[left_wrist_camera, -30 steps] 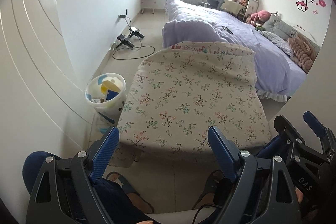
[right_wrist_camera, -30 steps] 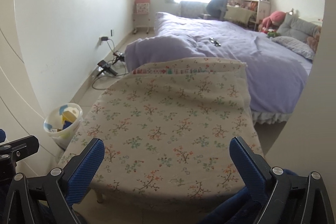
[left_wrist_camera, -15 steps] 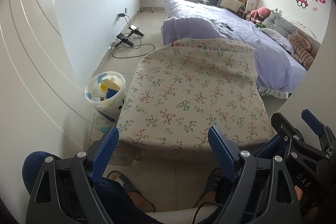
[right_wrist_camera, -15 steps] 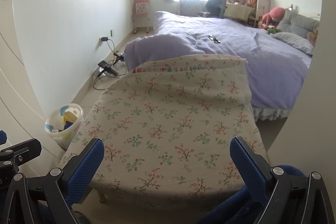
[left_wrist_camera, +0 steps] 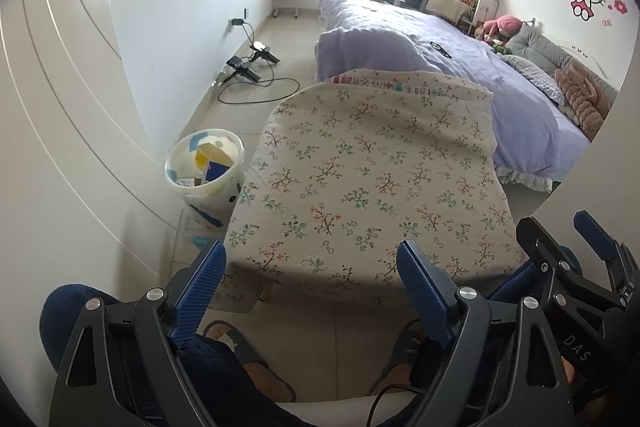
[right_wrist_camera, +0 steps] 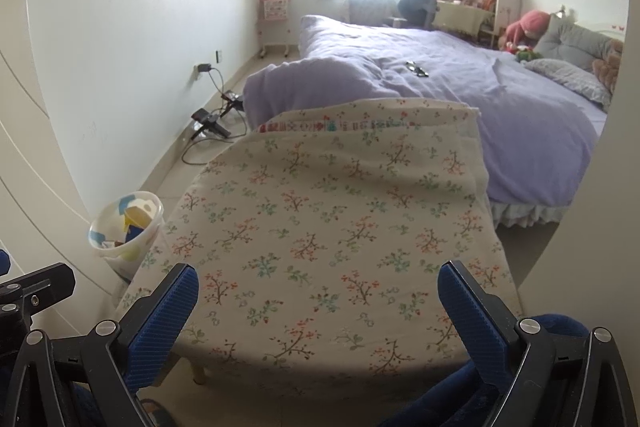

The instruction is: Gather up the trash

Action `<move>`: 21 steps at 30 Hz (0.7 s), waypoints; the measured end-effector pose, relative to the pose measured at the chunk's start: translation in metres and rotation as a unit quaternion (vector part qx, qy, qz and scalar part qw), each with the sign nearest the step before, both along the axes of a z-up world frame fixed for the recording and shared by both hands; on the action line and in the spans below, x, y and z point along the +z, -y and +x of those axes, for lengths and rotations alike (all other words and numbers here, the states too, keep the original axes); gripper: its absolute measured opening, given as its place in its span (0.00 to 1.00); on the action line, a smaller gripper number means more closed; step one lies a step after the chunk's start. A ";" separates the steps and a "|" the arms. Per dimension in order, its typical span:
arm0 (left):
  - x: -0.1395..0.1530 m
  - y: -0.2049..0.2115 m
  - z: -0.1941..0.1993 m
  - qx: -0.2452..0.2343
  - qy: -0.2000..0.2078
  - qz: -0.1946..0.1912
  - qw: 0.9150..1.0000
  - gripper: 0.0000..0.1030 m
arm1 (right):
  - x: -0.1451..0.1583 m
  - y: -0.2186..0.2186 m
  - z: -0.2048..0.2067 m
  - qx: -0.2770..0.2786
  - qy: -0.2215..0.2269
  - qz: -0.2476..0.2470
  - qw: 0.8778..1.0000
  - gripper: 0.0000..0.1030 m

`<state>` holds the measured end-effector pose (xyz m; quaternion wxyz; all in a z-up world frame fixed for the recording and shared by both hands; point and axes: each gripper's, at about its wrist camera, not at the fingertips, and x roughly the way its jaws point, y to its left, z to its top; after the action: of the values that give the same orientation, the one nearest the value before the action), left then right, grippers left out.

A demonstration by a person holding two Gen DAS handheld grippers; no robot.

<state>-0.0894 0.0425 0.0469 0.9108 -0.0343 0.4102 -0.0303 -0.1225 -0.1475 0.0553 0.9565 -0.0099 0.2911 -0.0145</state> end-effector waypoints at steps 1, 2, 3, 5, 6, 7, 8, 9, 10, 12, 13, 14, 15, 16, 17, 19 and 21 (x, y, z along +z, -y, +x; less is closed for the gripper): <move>0.000 0.000 0.000 0.000 0.000 0.000 1.000 0.87 | 0.000 0.000 0.000 0.001 -0.001 0.001 1.000 0.96; 0.000 -0.001 0.000 0.000 0.000 0.000 1.000 0.87 | 0.000 0.001 0.000 0.001 -0.001 0.001 1.000 0.96; 0.000 -0.001 -0.001 0.000 0.000 0.002 1.000 0.87 | 0.000 0.001 0.001 0.002 -0.001 0.001 1.000 0.96; 0.001 -0.001 -0.001 -0.001 0.000 0.001 1.000 0.87 | 0.000 0.002 0.001 0.003 -0.001 0.001 1.000 0.96; 0.001 -0.001 0.000 -0.001 0.001 0.001 1.000 0.87 | 0.000 0.002 0.001 0.003 -0.001 0.001 1.000 0.96; 0.001 -0.001 -0.001 -0.001 0.001 0.001 1.000 0.87 | 0.000 0.001 0.001 0.002 -0.001 0.002 1.000 0.96; 0.000 -0.002 -0.001 -0.001 0.001 0.001 1.000 0.87 | 0.000 0.001 0.001 0.001 -0.001 0.002 1.000 0.96; 0.000 -0.002 -0.001 -0.001 0.002 0.001 1.000 0.87 | 0.000 0.001 0.001 0.002 -0.001 0.003 1.000 0.96; 0.000 -0.002 -0.001 -0.001 0.001 0.001 1.000 0.87 | 0.000 0.002 0.001 0.002 -0.001 0.003 1.000 0.96; 0.001 -0.002 -0.001 -0.001 0.001 0.001 1.000 0.87 | 0.000 0.001 0.001 0.001 -0.001 0.003 1.000 0.96; 0.001 -0.002 -0.001 0.000 0.002 0.001 1.000 0.87 | 0.000 0.001 0.002 0.002 -0.002 0.003 1.000 0.96; 0.001 -0.002 -0.001 0.000 0.002 0.001 1.000 0.87 | -0.001 0.001 0.002 0.002 -0.003 0.004 1.000 0.96; 0.001 -0.002 -0.001 0.000 0.002 0.001 1.000 0.87 | -0.001 0.001 0.002 0.003 -0.003 0.004 1.000 0.96; 0.001 -0.002 -0.001 0.000 0.003 0.001 1.000 0.87 | -0.001 0.001 0.001 0.003 -0.004 0.004 1.000 0.96; 0.001 -0.002 -0.001 0.000 0.003 0.000 1.000 0.87 | -0.001 0.000 0.001 0.003 -0.004 0.004 1.000 0.96; 0.001 -0.002 -0.001 0.000 0.003 0.001 1.000 0.87 | -0.001 0.000 0.001 0.003 -0.003 0.005 1.000 0.96; 0.001 -0.002 -0.001 0.001 0.003 0.001 1.000 0.87 | -0.001 0.001 0.002 0.004 -0.003 0.005 1.000 0.96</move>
<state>-0.0906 0.0441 0.0480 0.9119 -0.0339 0.4079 -0.0295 -0.1210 -0.1484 0.0539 0.9557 -0.0064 0.2942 -0.0096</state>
